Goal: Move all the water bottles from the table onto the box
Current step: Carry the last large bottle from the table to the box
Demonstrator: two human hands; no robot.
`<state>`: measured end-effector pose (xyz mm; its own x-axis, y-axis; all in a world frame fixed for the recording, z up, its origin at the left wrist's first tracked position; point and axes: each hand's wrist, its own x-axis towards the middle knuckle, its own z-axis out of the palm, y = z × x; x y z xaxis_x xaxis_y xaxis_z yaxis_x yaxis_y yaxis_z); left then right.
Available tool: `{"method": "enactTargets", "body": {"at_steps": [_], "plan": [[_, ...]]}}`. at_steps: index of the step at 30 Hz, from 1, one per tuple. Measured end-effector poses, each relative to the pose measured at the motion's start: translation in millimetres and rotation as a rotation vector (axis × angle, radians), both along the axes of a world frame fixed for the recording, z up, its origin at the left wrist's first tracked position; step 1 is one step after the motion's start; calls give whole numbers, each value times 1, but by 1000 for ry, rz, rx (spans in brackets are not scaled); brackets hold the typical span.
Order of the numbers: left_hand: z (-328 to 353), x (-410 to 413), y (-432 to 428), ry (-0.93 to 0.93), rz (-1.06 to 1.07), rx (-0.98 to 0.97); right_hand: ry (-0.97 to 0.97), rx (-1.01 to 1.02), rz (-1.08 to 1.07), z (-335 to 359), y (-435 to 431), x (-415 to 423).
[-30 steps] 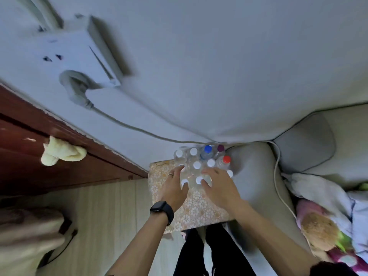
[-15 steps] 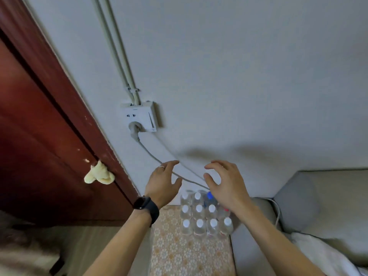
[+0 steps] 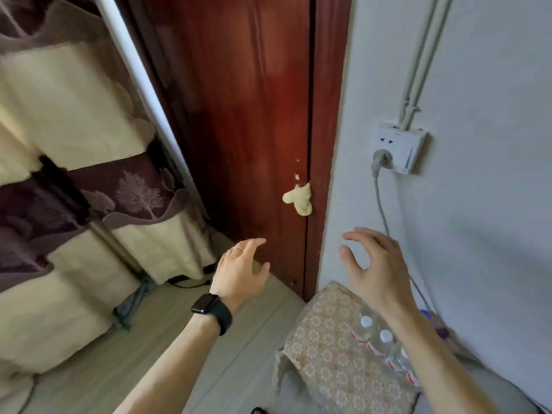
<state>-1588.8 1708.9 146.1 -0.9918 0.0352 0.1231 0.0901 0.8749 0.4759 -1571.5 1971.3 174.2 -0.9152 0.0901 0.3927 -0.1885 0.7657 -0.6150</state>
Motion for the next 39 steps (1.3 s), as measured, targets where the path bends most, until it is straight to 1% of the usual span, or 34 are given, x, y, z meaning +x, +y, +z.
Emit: {"method": "enactTargets", "body": {"at_steps": [5,9,11,15,18,23,28,33,39], "plan": [[19,67,-126,58,330,-22,-9,51,394,18,-126,-17],[35,146,-226,113,626,-16,60,74,692,42,-251,-5],[42,194,-270,128,777,-25,98,62,827,53,-316,12],[54,295,-347,151,1039,-34,108,18,1066,64,-440,66],[70,356,-393,195,1186,-58,117,18,1245,72,-521,109],[91,419,-444,272,1335,-134,129,39,1411,89,-615,161],[103,468,-499,324,1500,-141,131,-19,1575,109,-703,199],[112,500,-556,301,1632,-173,156,-44,1732,118,-799,225],[136,540,-607,276,1861,-271,188,-68,1930,137,-907,255]]}}
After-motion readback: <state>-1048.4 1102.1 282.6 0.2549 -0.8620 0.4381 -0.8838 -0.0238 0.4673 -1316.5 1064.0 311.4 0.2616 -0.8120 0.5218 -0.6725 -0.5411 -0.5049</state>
